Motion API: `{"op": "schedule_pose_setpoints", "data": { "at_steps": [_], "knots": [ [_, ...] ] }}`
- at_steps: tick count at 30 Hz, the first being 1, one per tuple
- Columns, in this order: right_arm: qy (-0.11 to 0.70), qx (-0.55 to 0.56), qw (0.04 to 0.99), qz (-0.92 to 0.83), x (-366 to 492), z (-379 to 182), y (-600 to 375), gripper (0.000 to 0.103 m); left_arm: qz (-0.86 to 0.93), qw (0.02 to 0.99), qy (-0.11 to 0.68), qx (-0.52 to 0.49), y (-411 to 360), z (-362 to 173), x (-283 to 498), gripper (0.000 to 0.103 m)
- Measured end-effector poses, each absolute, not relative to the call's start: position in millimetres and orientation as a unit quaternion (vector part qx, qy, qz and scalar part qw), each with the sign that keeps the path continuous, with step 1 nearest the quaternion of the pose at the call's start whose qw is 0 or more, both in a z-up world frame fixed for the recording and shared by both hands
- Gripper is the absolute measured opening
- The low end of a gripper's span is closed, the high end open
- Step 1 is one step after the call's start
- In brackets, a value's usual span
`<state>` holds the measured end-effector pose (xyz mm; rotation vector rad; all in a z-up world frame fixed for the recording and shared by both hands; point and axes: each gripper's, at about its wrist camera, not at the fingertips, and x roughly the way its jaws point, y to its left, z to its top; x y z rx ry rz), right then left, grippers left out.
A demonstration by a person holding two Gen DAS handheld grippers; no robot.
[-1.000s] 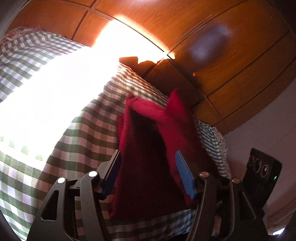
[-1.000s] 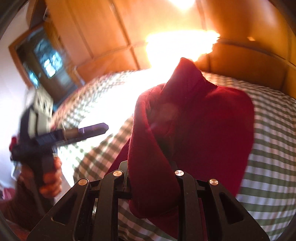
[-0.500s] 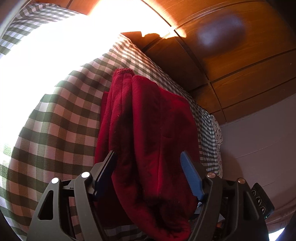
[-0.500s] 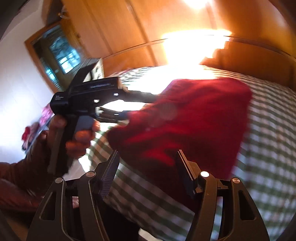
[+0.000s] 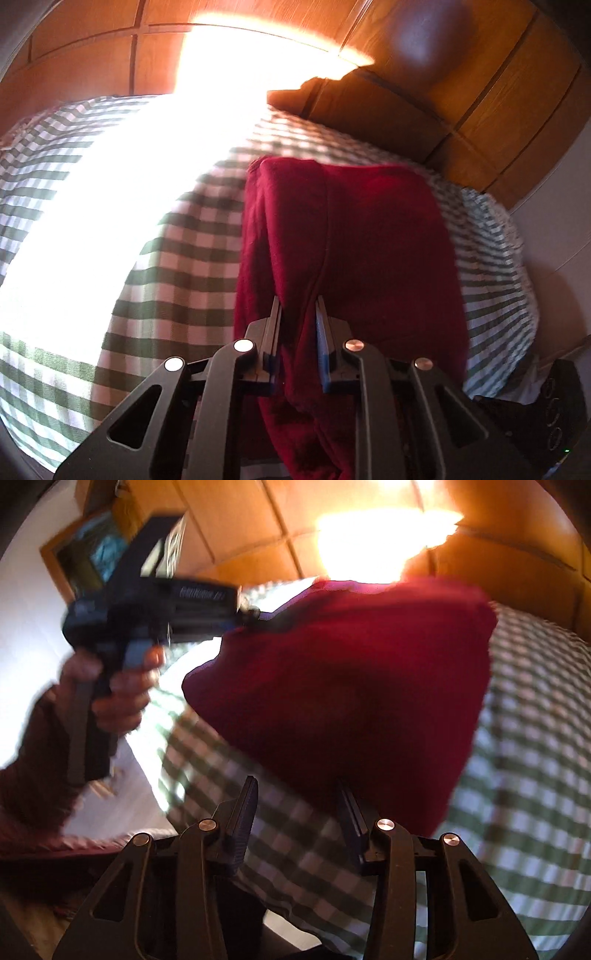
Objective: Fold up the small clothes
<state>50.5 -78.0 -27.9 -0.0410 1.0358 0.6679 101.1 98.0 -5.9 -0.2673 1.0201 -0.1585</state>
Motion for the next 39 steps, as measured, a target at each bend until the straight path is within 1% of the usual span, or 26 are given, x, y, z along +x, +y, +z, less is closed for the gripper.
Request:
{"op": "schedule_pose_setpoints", "data": {
  "at_steps": [2, 3, 4, 6, 7, 9, 13, 18, 21, 28, 31, 33, 35, 39],
  "knots": [
    [0.492, -0.025, 0.813, 0.31, 48.8, -40.4, -70.1, 0.043, -0.052, 0.872, 0.475, -0.11, 93.0, -15.3, 98.4, 0.025],
    [0.484, -0.04, 0.819, 0.305, 45.6, -40.4, -65.9, 0.043, -0.03, 0.879, 0.466, -0.097, 91.5, -13.0, 95.2, 0.038],
    [0.482, -0.048, 0.82, 0.305, 43.4, -38.8, -63.5, 0.043, -0.013, 0.885, 0.457, -0.088, 91.7, -9.3, 91.5, 0.044],
    [0.488, -0.047, 0.811, 0.319, 43.5, -32.5, -65.1, 0.045, -0.006, 0.89, 0.447, -0.09, 90.9, -0.9, 87.4, 0.044],
    [0.492, -0.041, 0.805, 0.329, 44.1, -27.9, -68.0, 0.045, -0.002, 0.893, 0.443, -0.085, 88.2, 2.5, 86.8, 0.046],
    [0.486, -0.028, 0.8, 0.351, 47.3, -14.6, -78.1, 0.045, 0.008, 0.901, 0.428, -0.064, 82.2, 10.4, 85.3, 0.047],
    [0.449, 0.021, 0.831, 0.329, 66.4, 25.3, -114.9, 0.045, 0.017, 0.912, 0.406, -0.049, 79.3, 24.1, 86.2, 0.056],
    [0.431, 0.056, 0.876, 0.21, 127.0, 36.4, -140.9, 0.045, 0.021, 0.911, 0.409, -0.037, 70.6, 21.2, 98.9, 0.058],
    [0.427, 0.055, 0.884, 0.185, 158.6, 35.1, -132.0, 0.045, 0.017, 0.909, 0.415, -0.032, 71.5, 15.3, 96.6, 0.058],
    [0.446, -0.02, 0.881, 0.157, 220.0, 25.4, -88.9, 0.045, 0.018, 0.907, 0.419, -0.024, 72.1, 2.9, 93.1, 0.06],
    [0.479, -0.05, 0.865, 0.142, 243.2, -0.1, -74.5, 0.045, 0.018, 0.906, 0.423, -0.029, 76.2, -4.3, 93.6, 0.061],
    [0.505, -0.066, 0.851, 0.13, 255.3, -24.7, -68.6, 0.049, 0.018, 0.904, 0.426, -0.036, 79.4, -9.9, 94.3, 0.062],
    [0.507, -0.07, 0.85, 0.126, 258.5, -39.1, -68.5, 0.054, 0.019, 0.902, 0.429, -0.047, 83.9, -14.6, 95.0, 0.064],
    [0.499, -0.048, 0.855, 0.131, 256.9, -36.5, -77.5, 0.059, 0.017, 0.901, 0.427, -0.07, 89.7, -19.7, 91.9, 0.069]
  ]
}}
